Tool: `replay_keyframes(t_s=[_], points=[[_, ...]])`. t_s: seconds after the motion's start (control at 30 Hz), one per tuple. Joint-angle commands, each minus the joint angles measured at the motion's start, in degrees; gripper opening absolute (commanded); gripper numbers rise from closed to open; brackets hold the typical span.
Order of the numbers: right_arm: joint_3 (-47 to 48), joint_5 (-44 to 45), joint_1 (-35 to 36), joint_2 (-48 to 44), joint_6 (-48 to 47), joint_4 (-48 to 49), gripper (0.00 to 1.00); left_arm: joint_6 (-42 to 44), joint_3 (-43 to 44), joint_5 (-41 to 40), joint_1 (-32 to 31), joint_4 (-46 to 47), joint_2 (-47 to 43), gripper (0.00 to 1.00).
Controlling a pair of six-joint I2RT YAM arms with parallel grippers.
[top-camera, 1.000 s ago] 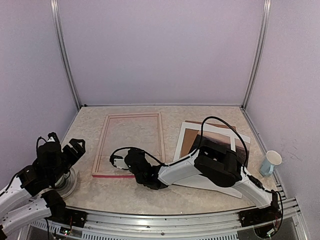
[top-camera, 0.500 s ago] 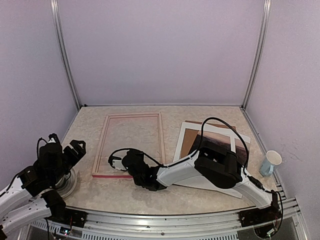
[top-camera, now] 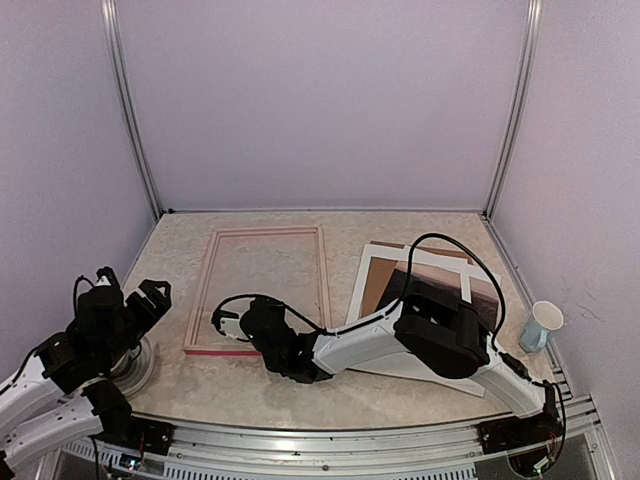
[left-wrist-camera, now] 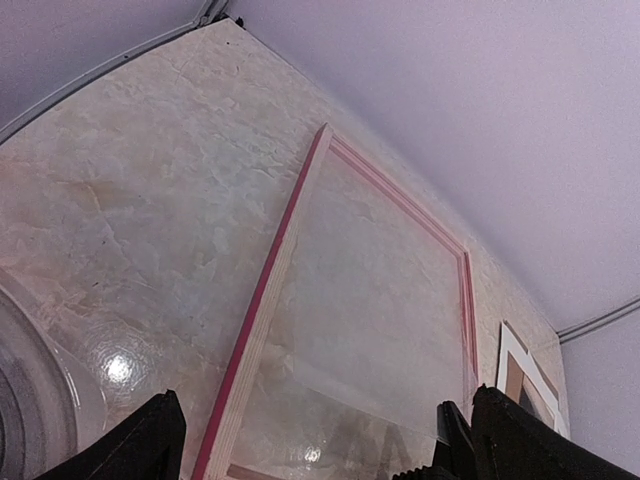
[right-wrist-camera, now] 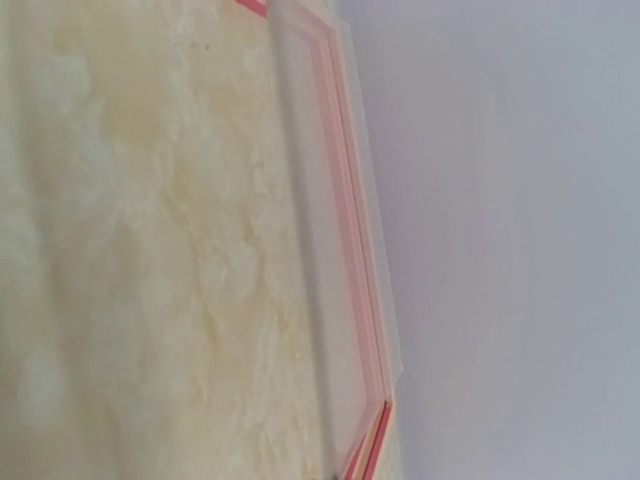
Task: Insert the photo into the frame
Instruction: Adjust the glass panel.
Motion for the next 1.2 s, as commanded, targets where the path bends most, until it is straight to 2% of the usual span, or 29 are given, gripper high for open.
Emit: replay_keyframes(t_s=[0.0, 1.17], points=[[-1.0, 1.6, 1.0, -2.9, 0.7, -0.2, 0.0, -0.2, -0.6, 0.0, 0.6, -1.0, -0.8, 0.99], [-4.3, 4.8, 3.5, -6.0, 6.4, -6.1, 0.0, -0.5, -0.1, 0.5, 0.6, -0.8, -0.6, 0.99]])
